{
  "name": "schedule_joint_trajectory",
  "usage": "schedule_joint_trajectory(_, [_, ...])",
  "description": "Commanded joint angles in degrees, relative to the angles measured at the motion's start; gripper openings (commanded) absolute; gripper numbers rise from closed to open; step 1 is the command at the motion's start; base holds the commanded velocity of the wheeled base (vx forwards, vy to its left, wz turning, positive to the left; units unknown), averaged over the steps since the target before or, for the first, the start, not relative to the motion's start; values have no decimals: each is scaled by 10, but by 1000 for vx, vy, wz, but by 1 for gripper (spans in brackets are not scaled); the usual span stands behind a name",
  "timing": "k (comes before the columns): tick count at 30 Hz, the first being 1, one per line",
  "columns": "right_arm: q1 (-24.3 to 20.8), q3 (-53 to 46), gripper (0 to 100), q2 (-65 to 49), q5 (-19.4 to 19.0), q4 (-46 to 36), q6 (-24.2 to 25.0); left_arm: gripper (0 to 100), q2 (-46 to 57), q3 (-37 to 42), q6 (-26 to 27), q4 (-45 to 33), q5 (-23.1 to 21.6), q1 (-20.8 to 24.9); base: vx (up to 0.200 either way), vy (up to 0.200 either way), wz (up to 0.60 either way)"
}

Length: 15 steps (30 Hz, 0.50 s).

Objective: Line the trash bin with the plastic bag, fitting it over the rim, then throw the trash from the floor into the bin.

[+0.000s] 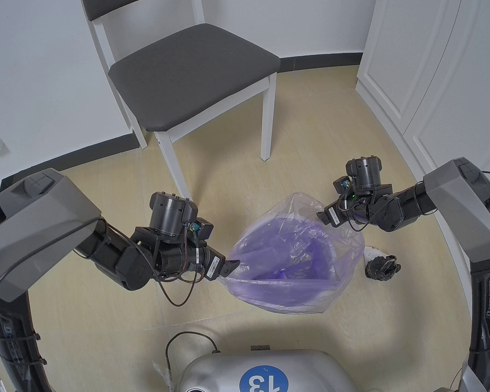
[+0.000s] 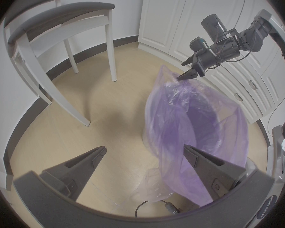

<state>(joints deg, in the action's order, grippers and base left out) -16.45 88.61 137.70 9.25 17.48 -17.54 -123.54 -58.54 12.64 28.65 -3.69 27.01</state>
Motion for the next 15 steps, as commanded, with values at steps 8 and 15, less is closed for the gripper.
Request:
schedule_joint_trajectory(8, [16, 76, 100, 72, 0, -50, 4, 100, -48, 13, 0, 11, 1, -6, 0, 0, 0])
schedule_joint_trajectory(15, [16, 142, 100, 107, 0, -106, 8, 100, -63, 18, -5, 46, 4, -8, 0, 0, 0])
